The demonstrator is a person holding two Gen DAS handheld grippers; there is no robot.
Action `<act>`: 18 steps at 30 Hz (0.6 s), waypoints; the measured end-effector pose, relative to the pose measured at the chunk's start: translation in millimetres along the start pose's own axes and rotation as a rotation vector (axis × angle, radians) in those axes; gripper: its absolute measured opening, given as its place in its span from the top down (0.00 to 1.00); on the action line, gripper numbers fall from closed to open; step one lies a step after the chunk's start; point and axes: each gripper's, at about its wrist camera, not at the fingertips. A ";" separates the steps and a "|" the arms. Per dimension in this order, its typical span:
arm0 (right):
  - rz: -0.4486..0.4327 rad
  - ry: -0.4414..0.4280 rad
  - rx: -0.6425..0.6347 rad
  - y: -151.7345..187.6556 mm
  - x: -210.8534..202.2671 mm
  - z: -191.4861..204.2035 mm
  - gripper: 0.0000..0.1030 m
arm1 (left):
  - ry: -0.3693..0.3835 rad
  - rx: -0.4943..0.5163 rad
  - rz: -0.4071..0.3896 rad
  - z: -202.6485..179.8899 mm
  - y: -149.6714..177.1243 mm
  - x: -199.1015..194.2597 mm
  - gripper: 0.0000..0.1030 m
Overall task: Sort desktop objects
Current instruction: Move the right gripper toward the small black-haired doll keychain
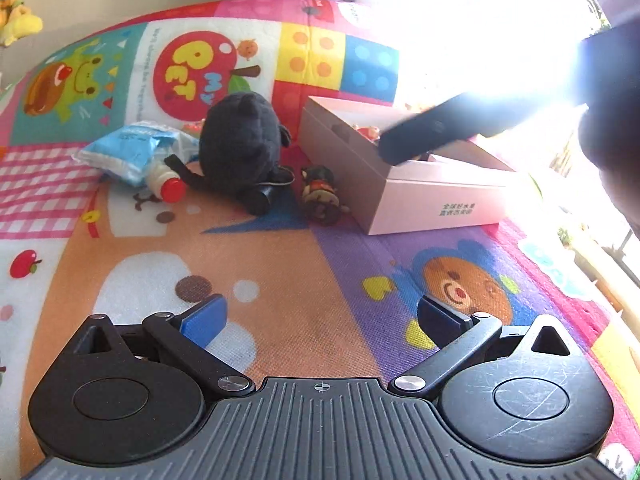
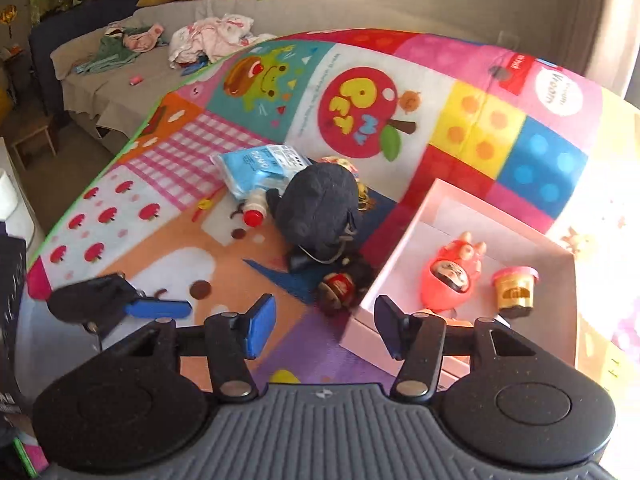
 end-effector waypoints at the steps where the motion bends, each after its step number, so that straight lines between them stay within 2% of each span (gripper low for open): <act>1: 0.012 0.006 0.013 8.3 -0.6 -6.9 0.45 | -0.004 -0.015 0.008 2.2 -0.5 1.4 0.00; 5: 0.055 0.050 0.088 28.3 14.5 -34.9 0.45 | -0.007 -0.040 0.019 6.3 -1.4 3.0 0.00; 7: 0.030 0.090 0.104 30.0 20.9 -43.0 0.45 | -0.018 -0.033 0.018 4.7 -1.2 3.4 0.00; 9: -0.016 0.097 0.105 27.7 25.2 -46.5 0.46 | -0.037 -0.039 0.016 4.7 -1.4 3.4 0.00; 12: -0.039 0.082 0.119 18.9 32.6 -43.4 0.46 | -0.066 -0.073 0.003 9.4 -1.2 0.1 0.00; 14: -0.078 0.071 0.084 15.6 32.4 -29.2 0.51 | -0.121 -0.116 -0.026 18.2 -1.9 -5.4 0.00; 16: -0.107 0.083 0.054 14.3 36.2 -12.9 0.53 | -0.223 -0.169 -0.064 30.8 -3.5 -10.2 0.00; 18: -0.118 0.103 0.025 14.3 45.7 3.2 0.56 | -0.308 -0.272 -0.092 50.7 -5.2 -13.9 0.00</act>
Point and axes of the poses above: each gripper's, at about its wrist camera, not at the fingertips, and x roughly the way its jaws point, z to its left, y to its underside, and after that the axes turned 7 degrees about -y, right-handed
